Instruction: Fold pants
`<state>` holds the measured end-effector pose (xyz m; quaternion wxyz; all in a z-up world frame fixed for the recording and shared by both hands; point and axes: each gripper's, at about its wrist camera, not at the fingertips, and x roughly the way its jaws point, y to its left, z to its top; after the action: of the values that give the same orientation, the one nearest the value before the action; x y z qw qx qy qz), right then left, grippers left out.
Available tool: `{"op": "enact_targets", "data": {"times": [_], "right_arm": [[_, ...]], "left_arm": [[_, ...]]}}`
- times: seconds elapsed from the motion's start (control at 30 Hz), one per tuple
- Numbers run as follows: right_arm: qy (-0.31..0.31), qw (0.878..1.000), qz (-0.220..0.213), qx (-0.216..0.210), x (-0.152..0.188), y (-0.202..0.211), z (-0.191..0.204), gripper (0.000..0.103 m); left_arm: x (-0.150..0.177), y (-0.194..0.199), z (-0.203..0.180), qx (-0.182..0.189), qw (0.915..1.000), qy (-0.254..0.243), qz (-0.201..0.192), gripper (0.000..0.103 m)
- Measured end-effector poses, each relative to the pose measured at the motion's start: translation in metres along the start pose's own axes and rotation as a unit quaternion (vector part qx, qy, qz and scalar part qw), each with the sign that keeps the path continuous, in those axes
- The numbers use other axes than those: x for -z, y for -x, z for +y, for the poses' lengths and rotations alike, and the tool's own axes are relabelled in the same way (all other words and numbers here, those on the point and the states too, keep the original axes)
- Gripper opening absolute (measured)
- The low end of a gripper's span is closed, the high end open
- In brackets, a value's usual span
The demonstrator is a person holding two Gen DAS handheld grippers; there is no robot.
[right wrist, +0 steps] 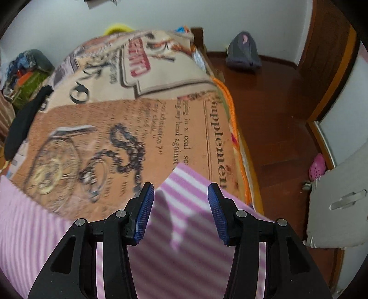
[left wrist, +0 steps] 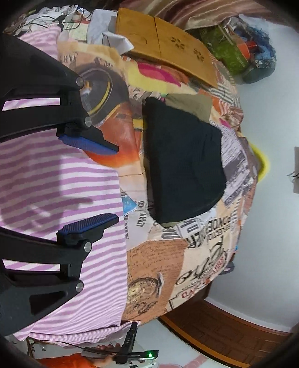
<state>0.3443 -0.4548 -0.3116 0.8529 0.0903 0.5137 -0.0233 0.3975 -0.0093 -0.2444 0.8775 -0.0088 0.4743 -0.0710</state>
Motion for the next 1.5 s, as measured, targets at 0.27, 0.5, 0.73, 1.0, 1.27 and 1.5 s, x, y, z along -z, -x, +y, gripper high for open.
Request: {"op": "enact_targets", "data": {"times": [0.27,0.5,0.73,1.0,1.27,1.5], "right_arm": [[0.023,1.000,-0.003,-0.005,0.005,-0.004,0.001,0.008],[0.012,0.997,-0.069,-0.010,0.006,0.065,-0.016,0.007],[0.002,0.990,-0.140,-0.002,0.027,0.162,-0.043,0.007],[-0.050,0.987,-0.153,0.011,0.088,0.204,-0.076,0.007],[-0.135,0.986,-0.100,0.017,0.175,0.179,-0.114,0.007],[-0.159,0.985,-0.047,0.038,0.213,0.127,-0.116,0.007]], "left_arm": [[0.005,-0.012,-0.019,0.005,0.9998,-0.012,0.018,0.052],[0.009,0.013,-0.054,0.023,0.9989,-0.038,0.012,0.052],[0.020,0.045,-0.102,0.056,0.9957,-0.074,-0.004,0.059],[0.039,0.071,-0.141,0.076,0.9915,-0.106,-0.007,0.060],[0.060,0.080,-0.157,0.088,0.9906,-0.104,0.006,0.062],[0.083,0.080,-0.173,0.102,0.9888,-0.104,0.033,0.062]]}}
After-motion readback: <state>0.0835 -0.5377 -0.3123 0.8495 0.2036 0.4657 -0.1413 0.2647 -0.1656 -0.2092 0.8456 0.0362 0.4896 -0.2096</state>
